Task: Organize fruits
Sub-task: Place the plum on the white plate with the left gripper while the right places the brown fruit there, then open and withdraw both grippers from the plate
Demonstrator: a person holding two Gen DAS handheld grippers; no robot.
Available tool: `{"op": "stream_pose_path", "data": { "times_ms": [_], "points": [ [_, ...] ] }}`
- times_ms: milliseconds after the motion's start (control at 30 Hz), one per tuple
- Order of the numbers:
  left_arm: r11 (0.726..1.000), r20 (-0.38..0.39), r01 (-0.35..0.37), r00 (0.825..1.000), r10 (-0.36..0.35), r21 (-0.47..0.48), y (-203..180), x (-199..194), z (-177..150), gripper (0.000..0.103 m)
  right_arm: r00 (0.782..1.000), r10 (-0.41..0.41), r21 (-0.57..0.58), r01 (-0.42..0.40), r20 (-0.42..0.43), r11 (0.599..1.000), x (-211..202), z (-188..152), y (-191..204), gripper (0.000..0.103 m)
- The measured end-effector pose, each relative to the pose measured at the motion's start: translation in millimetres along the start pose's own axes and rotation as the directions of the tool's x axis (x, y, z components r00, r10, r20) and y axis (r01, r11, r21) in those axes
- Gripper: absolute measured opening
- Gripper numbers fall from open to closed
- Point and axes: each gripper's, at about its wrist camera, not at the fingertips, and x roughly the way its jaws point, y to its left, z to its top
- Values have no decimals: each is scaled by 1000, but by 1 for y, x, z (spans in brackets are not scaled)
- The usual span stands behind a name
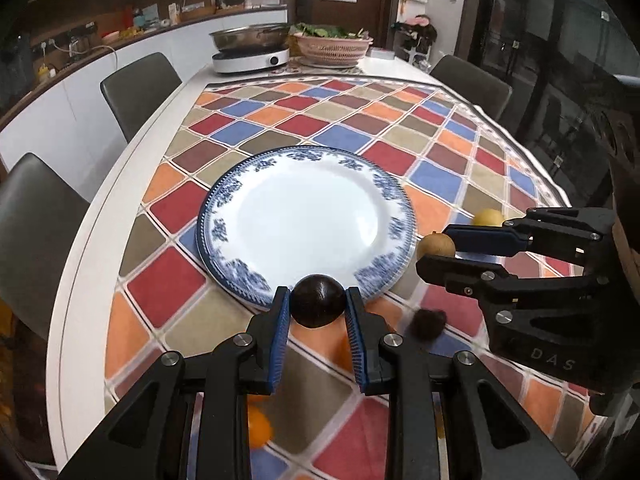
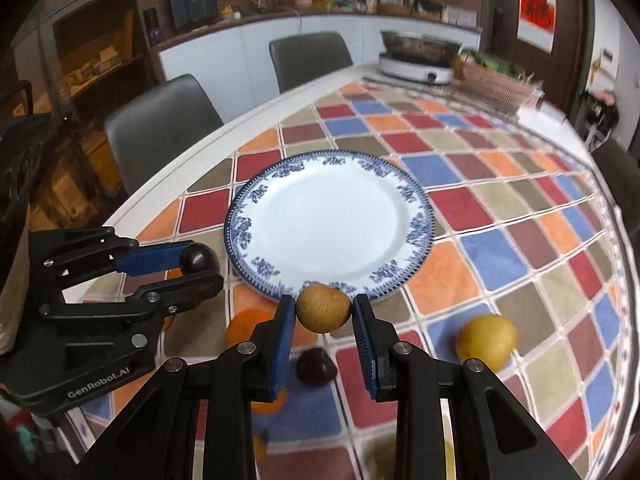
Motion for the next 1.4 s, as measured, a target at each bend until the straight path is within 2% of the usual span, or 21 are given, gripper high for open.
{"op": "stream_pose_path", "data": {
  "times_ms": [133,333,733,933,967,1033,1200,1333,1400],
  "points": [
    [999,-37,-40,998,41,15,7,21,11,28,999,-28,3,28,-45,1000,22,14,-4,31],
    [999,-112,-53,992,54,12,16,53,21,28,992,-59,5,60,-113,998,52,30,-10,30],
    [999,-199,-32,980,27,-22,21,78,30,28,982,-80,35,87,-171,996,78,39,-21,31],
    [1000,-205,-15,979,11,-18,20,78,35,29,984,-68,46,77,-165,996,78,41,-22,31],
    [1000,-208,-13,978,8,-22,20,77,36,31,985,-66,47,74,-162,996,78,41,-22,31],
    [999,-197,-24,980,17,-32,22,72,36,43,986,-68,60,78,-153,995,73,41,-24,35],
    [998,-155,-40,987,32,-45,24,47,32,43,991,-62,88,73,-120,993,55,37,-29,37],
    [998,-93,-53,994,48,-44,20,19,24,52,993,-104,87,109,-57,990,34,30,-29,52],
    [997,-66,-60,996,57,-48,19,7,20,53,993,-117,86,119,-29,989,22,27,-26,52]
  ]
}}
